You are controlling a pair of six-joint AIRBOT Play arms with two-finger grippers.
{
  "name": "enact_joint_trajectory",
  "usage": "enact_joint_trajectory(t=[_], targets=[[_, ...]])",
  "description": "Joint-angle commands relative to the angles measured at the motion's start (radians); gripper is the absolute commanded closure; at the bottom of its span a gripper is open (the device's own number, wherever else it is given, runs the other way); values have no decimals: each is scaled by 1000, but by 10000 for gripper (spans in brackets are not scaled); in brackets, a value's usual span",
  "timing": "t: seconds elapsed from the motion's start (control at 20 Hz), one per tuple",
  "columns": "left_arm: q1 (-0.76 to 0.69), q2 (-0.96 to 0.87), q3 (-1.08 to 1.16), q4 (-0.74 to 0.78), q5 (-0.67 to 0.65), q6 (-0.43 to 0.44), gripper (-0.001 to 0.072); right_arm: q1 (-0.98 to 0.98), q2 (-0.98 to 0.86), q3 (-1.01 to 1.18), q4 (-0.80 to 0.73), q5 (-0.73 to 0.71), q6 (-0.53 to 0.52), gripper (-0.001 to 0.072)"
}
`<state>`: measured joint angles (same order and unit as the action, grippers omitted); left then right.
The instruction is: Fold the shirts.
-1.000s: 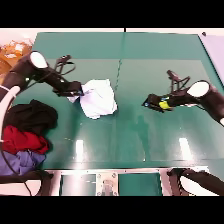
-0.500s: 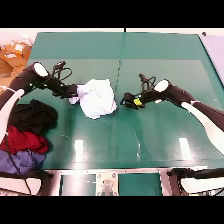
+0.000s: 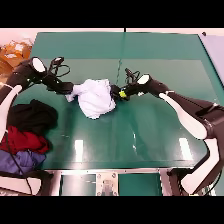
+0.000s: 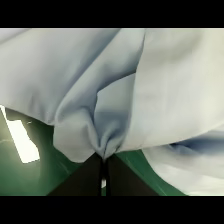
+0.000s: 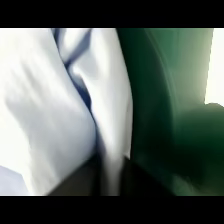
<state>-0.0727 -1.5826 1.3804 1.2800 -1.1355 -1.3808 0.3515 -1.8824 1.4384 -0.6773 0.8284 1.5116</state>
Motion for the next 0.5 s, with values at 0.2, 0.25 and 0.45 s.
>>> enact_joint_trajectory(t=[0.2, 0.25, 0.45], targets=[[47, 98, 11, 209, -61, -14, 686, -51, -43, 142, 3, 64, -66, 695], [70, 142, 11, 207, -56, -29, 686, -77, -10, 153, -15, 93, -66, 695], [96, 385, 90, 161, -46, -24, 686, -189, 260, 212, -31, 201, -117, 694]])
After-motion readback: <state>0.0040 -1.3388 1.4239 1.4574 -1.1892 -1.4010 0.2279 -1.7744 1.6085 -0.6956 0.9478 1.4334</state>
